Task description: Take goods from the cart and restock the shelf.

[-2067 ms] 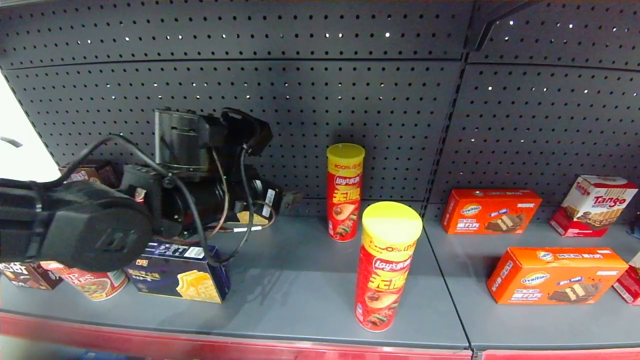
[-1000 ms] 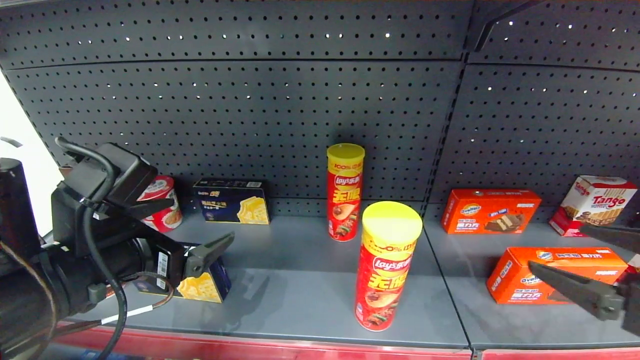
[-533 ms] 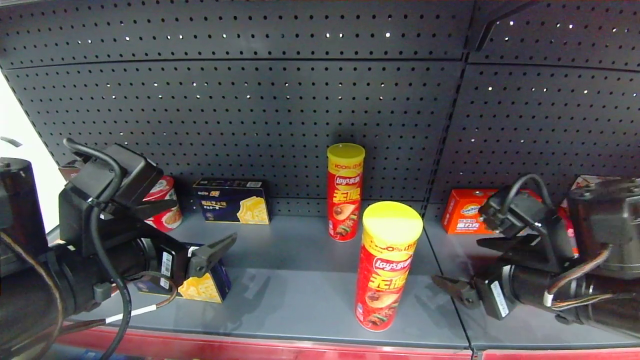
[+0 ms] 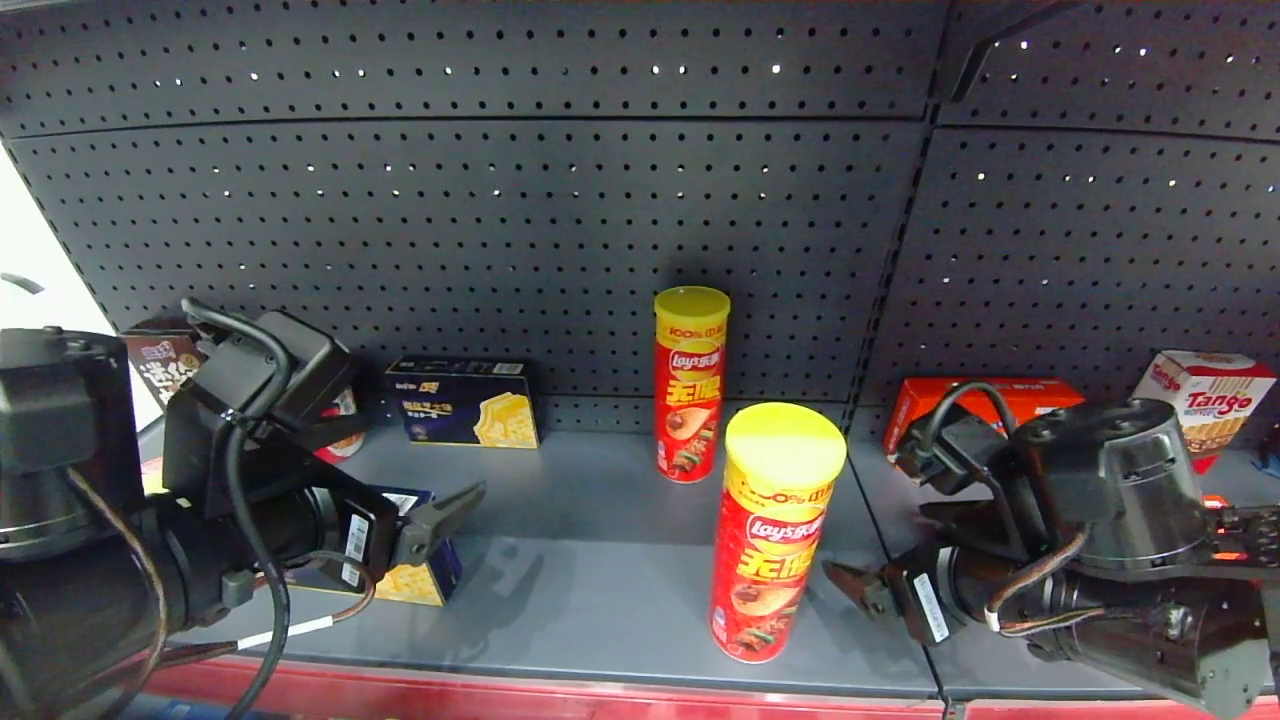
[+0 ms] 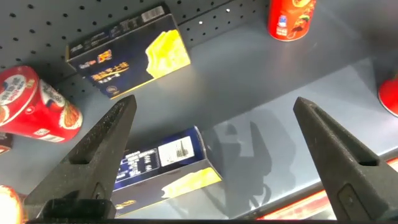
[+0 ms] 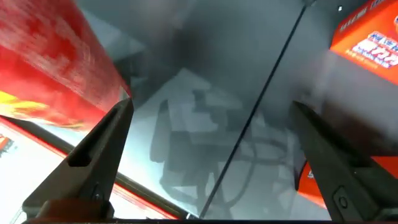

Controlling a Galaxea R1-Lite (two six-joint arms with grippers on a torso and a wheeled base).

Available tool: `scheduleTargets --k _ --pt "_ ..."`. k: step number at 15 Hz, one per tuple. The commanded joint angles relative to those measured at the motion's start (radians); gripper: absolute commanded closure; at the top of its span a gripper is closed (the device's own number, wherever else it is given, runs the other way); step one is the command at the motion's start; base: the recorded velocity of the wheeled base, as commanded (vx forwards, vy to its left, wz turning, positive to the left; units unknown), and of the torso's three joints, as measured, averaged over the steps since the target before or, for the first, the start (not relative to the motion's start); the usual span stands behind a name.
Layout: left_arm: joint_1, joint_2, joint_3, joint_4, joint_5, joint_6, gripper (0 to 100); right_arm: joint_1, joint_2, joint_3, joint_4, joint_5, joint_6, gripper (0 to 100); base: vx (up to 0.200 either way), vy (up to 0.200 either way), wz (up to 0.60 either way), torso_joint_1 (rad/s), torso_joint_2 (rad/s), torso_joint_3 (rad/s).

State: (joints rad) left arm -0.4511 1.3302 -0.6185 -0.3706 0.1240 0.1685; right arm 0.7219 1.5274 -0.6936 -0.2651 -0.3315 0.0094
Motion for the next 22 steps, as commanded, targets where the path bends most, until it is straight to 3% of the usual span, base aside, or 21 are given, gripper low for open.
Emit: scheduleTargets --k 1,22 --pt "0.0 0.02 -0.007 -0.001 0.0 0.0 0 0.007 0.025 0.003 -0.003 0.0 0.0 0 0.0 0.0 0.0 0.0 0.0 0.0" --pt "0.003 0.024 0.003 -0.001 -0.001 -0.006 0 0.088 0.097 -0.052 -0.016 0.012 0.0 0 0.0 0.0 0.0 0.0 0.0 0.0"
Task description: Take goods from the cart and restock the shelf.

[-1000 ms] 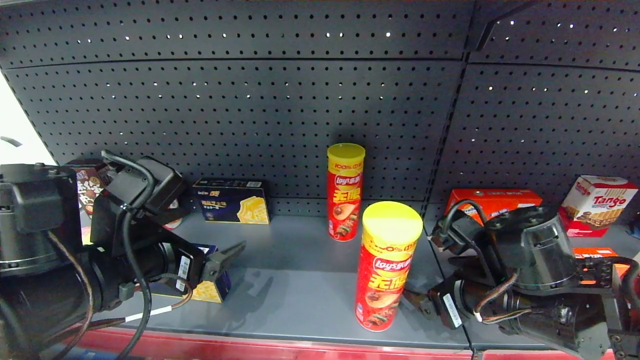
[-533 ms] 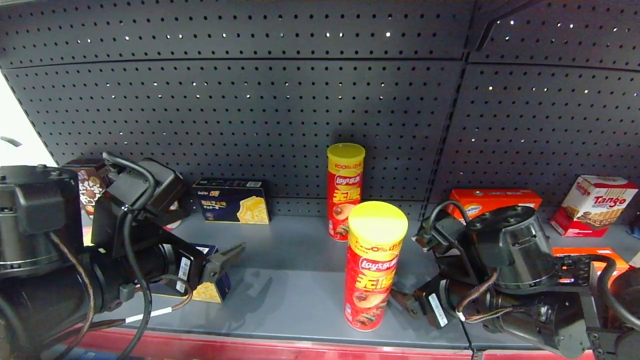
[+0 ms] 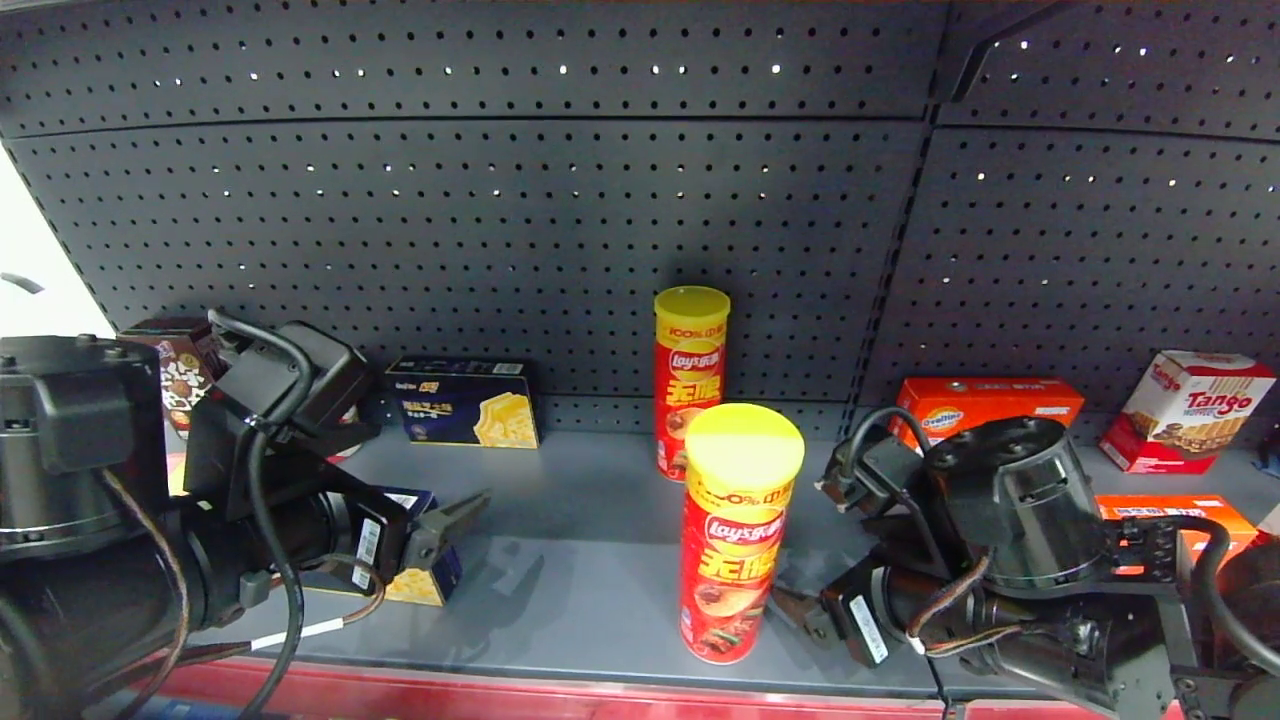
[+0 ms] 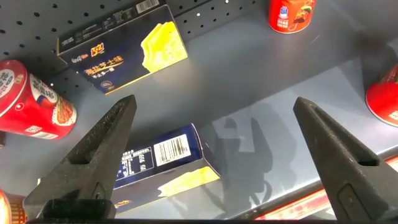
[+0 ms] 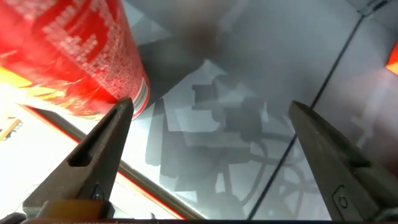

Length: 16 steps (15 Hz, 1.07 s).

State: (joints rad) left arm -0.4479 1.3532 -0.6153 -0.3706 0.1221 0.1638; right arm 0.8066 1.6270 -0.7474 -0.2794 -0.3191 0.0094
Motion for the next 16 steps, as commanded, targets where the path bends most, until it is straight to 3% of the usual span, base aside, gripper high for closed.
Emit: scheduleTargets --k 1,16 --pt "0.0 0.001 0.0 -0.001 0.001 -0.001 0 0.008 -0.003 0.003 -0.001 0.0 0.0 0 0.0 0.0 0.0 0.0 0.0 0.0" --pt "0.0 0.001 0.005 -0.001 0.001 -0.004 0 0.043 0.048 -0.03 -0.015 0.002 0.0 0 0.0 0.0 0.0 0.0 0.0 0.0"
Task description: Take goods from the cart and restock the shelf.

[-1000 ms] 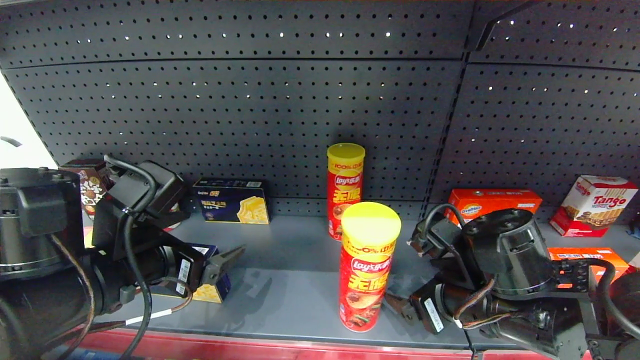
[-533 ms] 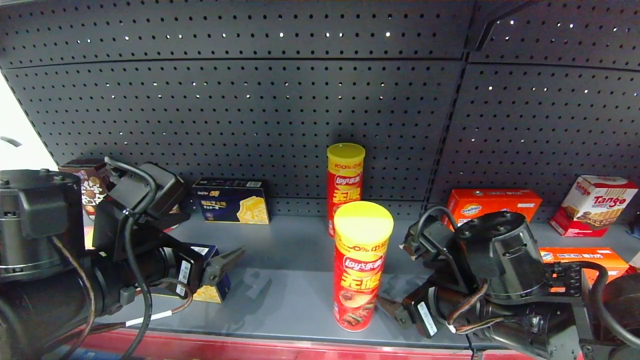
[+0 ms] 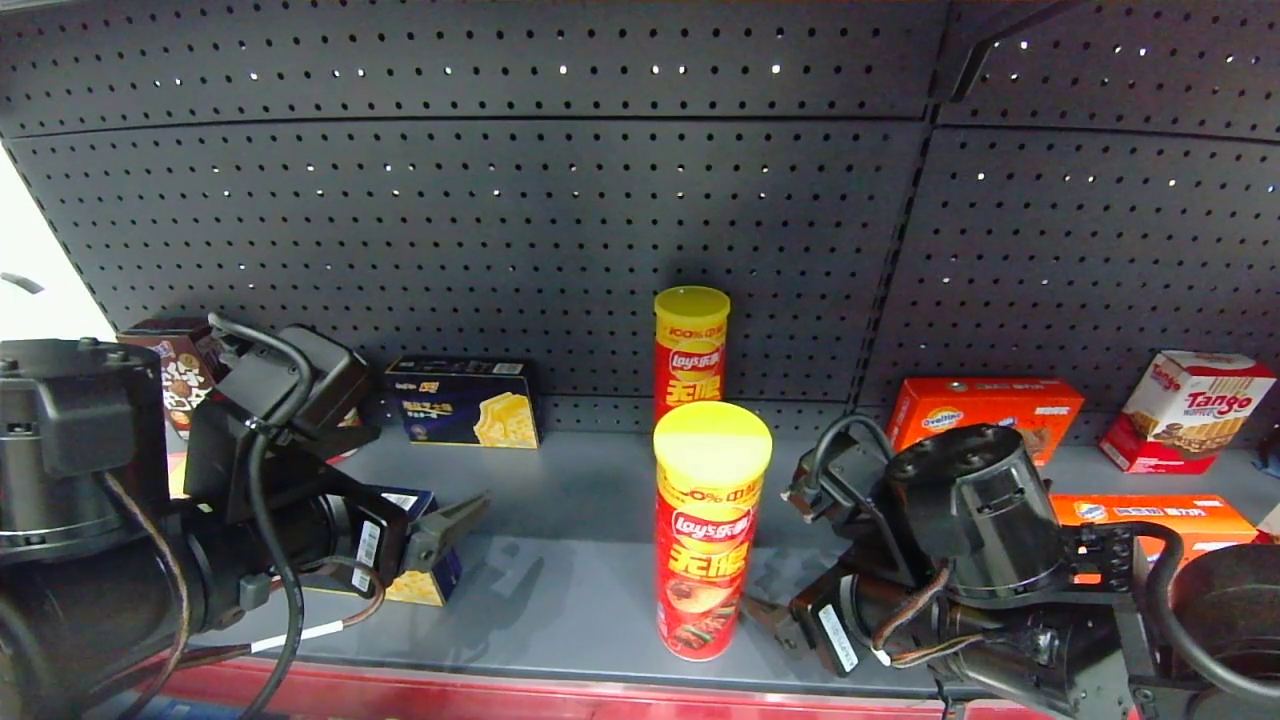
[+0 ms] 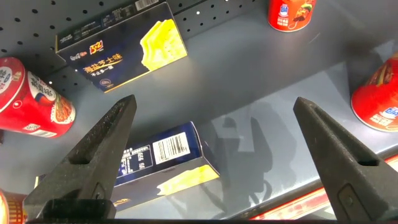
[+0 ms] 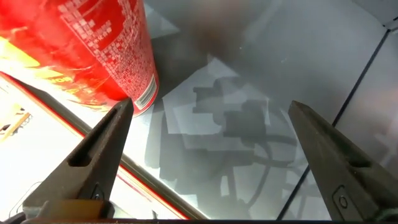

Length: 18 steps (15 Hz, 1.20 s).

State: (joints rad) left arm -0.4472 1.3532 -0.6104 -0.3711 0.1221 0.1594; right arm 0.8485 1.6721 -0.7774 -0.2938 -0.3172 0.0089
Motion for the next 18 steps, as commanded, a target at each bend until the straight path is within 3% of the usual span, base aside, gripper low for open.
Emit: scheduleTargets --k 1,18 --pt "-0.001 0.001 0.005 0.0 0.001 0.0 0 0.004 0.003 -0.002 -0.001 0.0 0.0 0 0.0 0.0 0.0 0.0 0.0 0.0" --pt "0.001 -0.011 0.008 0.0 -0.006 0.0 0 0.006 -0.025 -0.005 -0.002 -0.005 0.005 0 0.0 0.0 0.0 0.0 0.0 0.0"
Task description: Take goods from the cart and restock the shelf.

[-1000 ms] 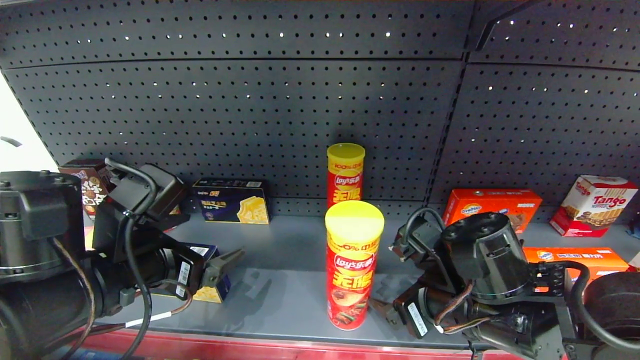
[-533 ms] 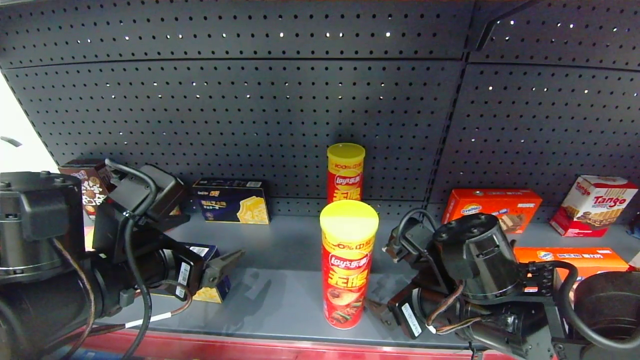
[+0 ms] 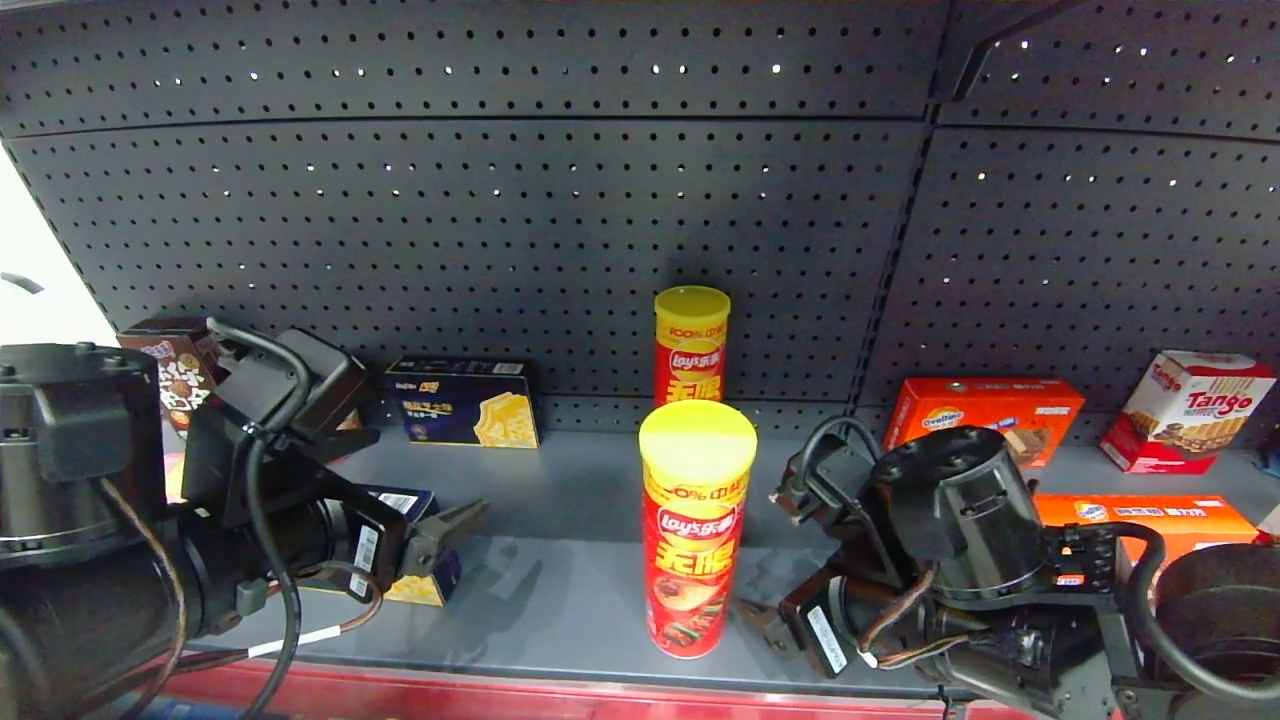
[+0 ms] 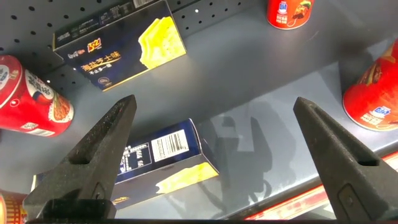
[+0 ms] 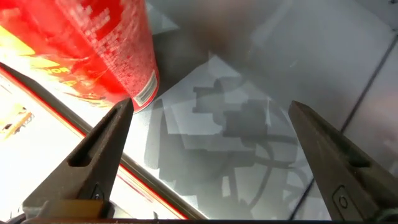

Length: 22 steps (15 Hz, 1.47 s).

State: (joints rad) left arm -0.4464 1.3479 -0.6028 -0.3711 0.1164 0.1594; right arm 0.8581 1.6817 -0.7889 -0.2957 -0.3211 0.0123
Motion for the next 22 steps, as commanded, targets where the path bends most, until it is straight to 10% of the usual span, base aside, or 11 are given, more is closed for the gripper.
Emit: scheduleTargets --k 1,7,16,18,22 --pt "0.0 -0.012 0.0 0.0 0.0 0.0 0 -0.01 -0.053 0.011 0.001 -0.001 0.001 0 0.0 0.0 0.0 0.0 0.0 0.0" --pt "0.086 -0.13 0.0 -0.003 -0.001 0.006 0 -0.174 -0.32 0.096 0.0 0.004 0.009 0 0.0 0.0 0.0 0.0 0.0 0.0" --pt "0.287 -0.501 0.256 -0.015 -0.017 0.005 0 -0.45 -0.689 0.257 -0.005 0.007 0.001 0 0.0 0.0 0.0 0.0 0.0 0.0" --pt "0.451 -0.704 0.42 -0.002 -0.014 -0.004 0 -0.768 -0.976 0.49 -0.003 0.059 0.009 0 0.0 0.0 0.0 0.0 0.0 0.0" --pt "0.469 -0.891 0.485 0.09 -0.015 -0.003 0 -0.843 -1.208 0.654 0.023 0.06 0.008 0 0.0 0.0 0.0 0.0 0.0 0.0"
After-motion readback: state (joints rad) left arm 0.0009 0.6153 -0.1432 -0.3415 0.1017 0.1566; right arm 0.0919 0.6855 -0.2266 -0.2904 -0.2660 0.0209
